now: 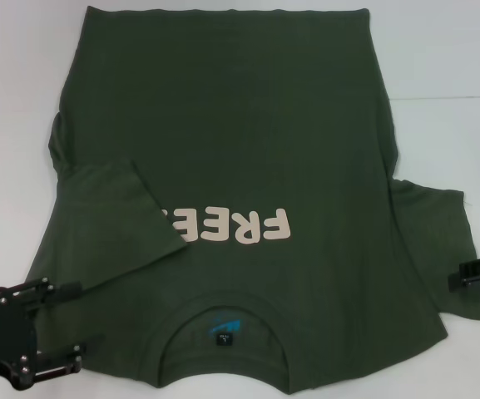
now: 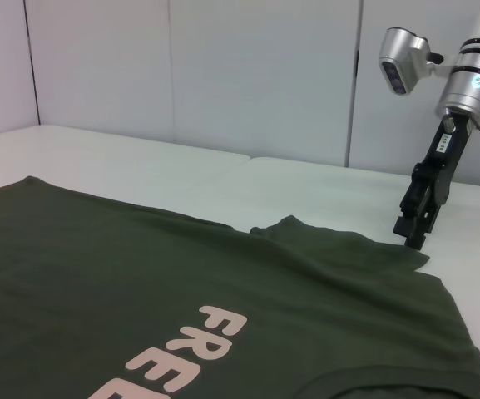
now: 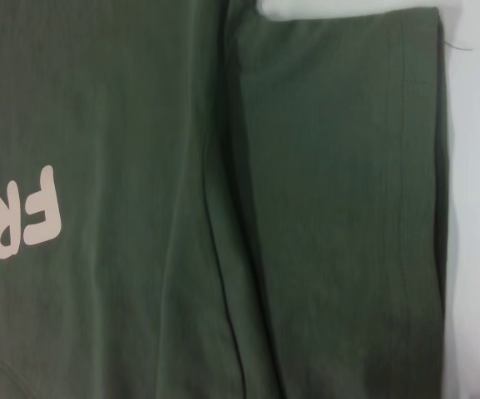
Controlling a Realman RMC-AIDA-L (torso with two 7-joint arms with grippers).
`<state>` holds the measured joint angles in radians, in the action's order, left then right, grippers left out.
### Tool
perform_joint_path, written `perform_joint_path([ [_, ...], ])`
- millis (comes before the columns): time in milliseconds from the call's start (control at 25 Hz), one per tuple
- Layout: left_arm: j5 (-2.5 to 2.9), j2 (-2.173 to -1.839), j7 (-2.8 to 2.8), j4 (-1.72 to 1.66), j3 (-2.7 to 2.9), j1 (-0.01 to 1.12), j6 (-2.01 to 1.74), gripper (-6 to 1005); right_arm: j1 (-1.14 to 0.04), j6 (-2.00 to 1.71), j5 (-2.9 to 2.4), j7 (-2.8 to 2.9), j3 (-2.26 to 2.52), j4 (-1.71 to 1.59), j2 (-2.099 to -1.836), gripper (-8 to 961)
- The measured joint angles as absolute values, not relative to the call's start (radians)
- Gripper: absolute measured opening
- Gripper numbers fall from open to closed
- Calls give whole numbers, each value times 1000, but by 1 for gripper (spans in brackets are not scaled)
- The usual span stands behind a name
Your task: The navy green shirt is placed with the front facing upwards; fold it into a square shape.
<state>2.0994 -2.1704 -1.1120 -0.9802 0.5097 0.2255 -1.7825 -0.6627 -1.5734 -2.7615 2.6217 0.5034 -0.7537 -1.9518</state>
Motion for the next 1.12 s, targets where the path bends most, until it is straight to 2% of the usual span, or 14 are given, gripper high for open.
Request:
perform_joint_path([
  [1120,2098,-2169,-1112,-980,511,235,-1786,737,-662,-1558,-2761,2608,505,-750,-1962,915],
])
